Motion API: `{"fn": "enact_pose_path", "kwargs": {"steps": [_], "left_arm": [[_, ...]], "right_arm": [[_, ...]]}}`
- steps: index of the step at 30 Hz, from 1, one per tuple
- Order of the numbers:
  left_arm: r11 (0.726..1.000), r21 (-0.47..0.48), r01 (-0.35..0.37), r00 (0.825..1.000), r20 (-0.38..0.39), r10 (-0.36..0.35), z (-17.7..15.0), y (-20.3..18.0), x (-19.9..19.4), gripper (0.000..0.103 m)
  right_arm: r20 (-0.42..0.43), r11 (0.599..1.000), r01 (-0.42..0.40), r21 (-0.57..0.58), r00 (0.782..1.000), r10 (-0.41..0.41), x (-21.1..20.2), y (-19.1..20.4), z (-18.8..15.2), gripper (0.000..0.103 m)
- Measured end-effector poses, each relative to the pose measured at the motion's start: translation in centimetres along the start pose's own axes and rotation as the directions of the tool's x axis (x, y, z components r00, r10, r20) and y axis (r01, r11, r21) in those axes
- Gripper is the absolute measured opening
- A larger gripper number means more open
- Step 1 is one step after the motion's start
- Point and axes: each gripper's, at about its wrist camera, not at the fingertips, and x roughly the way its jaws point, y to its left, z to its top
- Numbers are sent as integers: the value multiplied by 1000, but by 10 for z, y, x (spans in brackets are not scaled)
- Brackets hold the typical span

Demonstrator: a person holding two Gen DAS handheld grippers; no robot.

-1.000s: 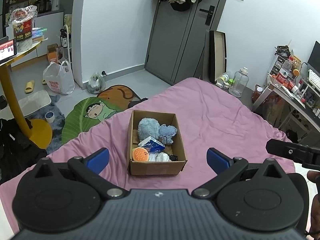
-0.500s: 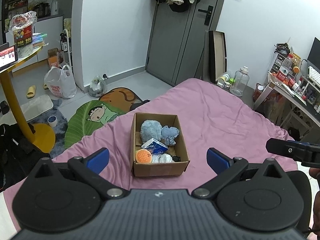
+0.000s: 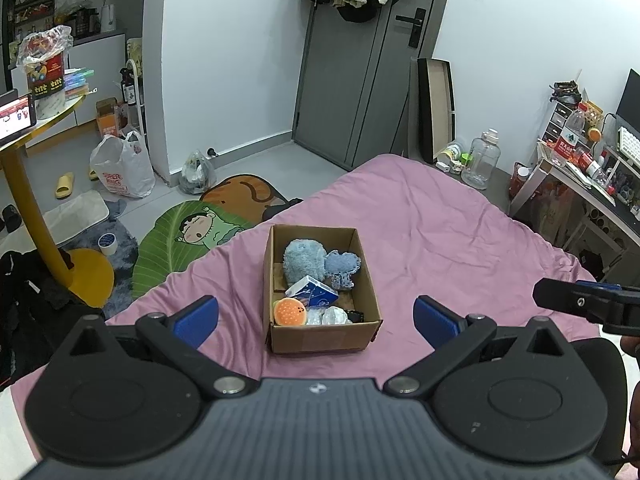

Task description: Organize soft objects

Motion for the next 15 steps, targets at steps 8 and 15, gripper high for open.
{"fn": "enact_pose_path", "kwargs": {"steps": [8,15], "left_arm": [[1000,2,-9,1000,-2,9,-2,3,2,103],[1000,17,-19,1000,-10,19,-3,-1,7,103]], "right_arm": [[-11,1000,-2,5,1000,2,2,-2,-3,103],[-14,1000,4,21,1000,-3,4,-6,-4,103]]}}
